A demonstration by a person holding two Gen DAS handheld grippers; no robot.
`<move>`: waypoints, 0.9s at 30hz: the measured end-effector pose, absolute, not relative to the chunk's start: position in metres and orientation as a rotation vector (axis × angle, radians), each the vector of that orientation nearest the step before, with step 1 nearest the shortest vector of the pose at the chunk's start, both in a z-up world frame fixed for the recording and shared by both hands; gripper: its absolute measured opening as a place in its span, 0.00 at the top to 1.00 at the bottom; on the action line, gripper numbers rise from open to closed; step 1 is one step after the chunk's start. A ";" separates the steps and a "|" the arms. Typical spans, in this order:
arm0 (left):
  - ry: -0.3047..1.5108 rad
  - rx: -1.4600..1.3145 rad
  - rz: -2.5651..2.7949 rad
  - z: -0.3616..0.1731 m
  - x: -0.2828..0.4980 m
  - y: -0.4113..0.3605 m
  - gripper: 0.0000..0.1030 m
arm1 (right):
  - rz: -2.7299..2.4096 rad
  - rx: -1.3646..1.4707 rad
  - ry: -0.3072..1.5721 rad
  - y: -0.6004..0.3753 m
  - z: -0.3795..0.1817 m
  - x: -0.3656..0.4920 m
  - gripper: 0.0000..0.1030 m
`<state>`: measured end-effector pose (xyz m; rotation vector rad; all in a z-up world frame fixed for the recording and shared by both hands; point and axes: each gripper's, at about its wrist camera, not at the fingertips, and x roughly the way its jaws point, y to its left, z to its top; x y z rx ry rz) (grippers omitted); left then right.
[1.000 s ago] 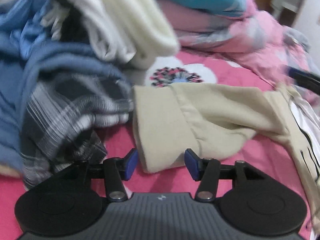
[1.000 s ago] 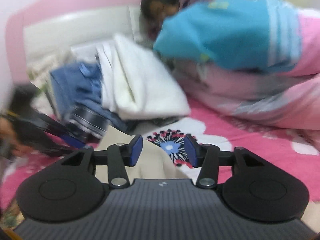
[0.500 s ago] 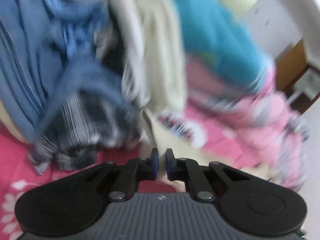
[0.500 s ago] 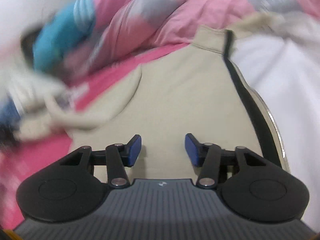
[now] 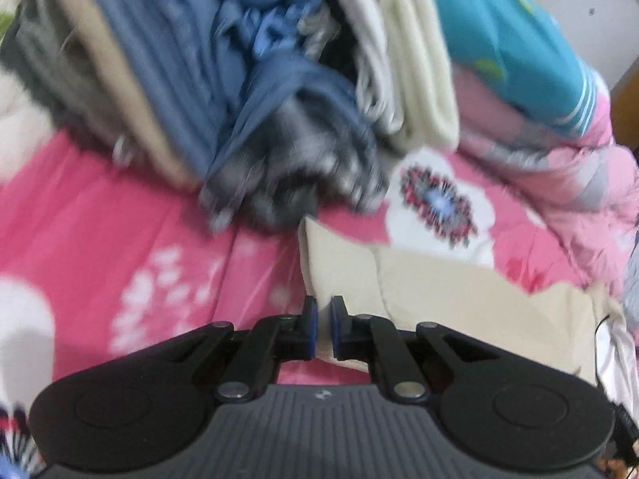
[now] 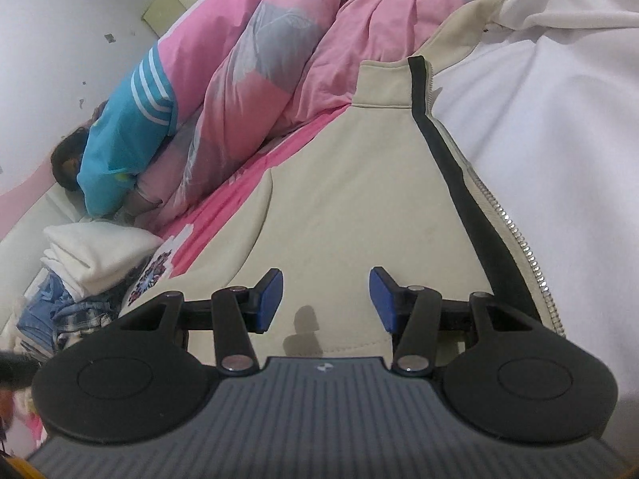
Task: Fold clothes
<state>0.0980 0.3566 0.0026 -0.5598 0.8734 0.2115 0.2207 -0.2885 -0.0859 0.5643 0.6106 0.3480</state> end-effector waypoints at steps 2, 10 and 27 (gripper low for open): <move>0.909 -0.529 0.201 -0.005 0.091 0.352 0.93 | 0.350 0.570 0.609 -0.289 -0.086 0.220 0.54; 0.902 -0.408 0.260 0.003 0.066 0.360 0.90 | 0.353 0.566 0.611 -0.288 -0.088 0.221 0.53; 0.853 0.145 0.011 -0.018 0.153 0.277 0.77 | 0.886 -0.400 0.606 -0.061 -0.001 0.323 0.50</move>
